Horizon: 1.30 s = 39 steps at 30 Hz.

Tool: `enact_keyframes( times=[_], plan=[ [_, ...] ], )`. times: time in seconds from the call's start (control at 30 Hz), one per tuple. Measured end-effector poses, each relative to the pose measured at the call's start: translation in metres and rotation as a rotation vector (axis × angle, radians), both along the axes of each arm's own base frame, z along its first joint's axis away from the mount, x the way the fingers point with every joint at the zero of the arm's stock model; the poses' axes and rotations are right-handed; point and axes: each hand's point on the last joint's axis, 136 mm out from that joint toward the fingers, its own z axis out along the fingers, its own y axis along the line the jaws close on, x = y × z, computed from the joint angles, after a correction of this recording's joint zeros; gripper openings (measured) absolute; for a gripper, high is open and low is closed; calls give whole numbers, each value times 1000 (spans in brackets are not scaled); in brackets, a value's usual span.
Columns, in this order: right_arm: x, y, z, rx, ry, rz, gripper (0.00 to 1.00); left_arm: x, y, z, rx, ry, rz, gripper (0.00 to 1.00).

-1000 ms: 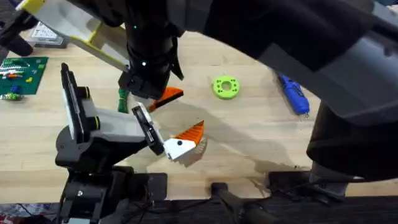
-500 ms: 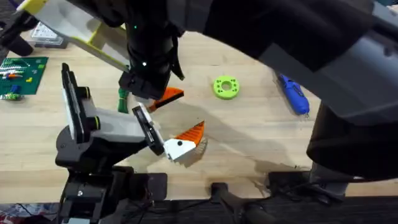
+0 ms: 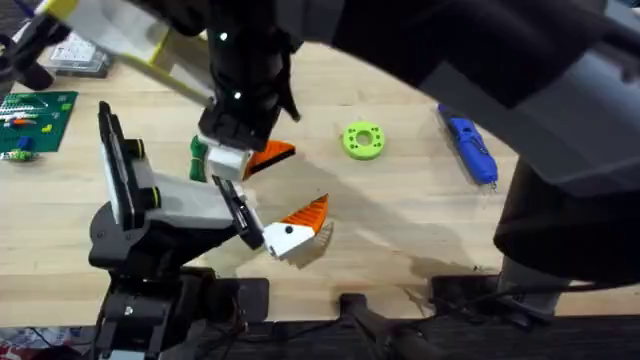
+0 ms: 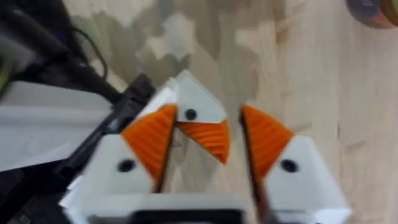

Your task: Pick up the gripper from the table and insert it into the empty holder that is missing its gripper. Then pick up a screw, insert it into the mounting hole, and use the screwdriver to tighten it. Finally, clean up the table by picking up the vegetable and placing it into the bucket.

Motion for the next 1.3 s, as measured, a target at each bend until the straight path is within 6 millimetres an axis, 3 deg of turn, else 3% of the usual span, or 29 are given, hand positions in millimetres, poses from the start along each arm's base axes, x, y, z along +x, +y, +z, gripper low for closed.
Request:
enact_keyframes(
  times=[0.07,0.13,0.8,0.9,1.13,1.3],
  plan=[
    [8,-4,1,-7,-15,-18,957,0,0,0,0,0,0,986],
    [10,-6,1,-7,-16,-22,993,0,0,0,0,0,0,986],
    [7,-12,5,-14,9,-27,997,0,0,0,3,-6,0,987],
    [6,-15,15,9,1,-30,997,0,0,0,4,-7,0,987],
    [10,-38,63,93,-73,-90,997,0,0,0,4,-8,0,986],
    [16,-50,72,123,-96,-142,996,0,0,0,4,-8,0,986]
  ],
)
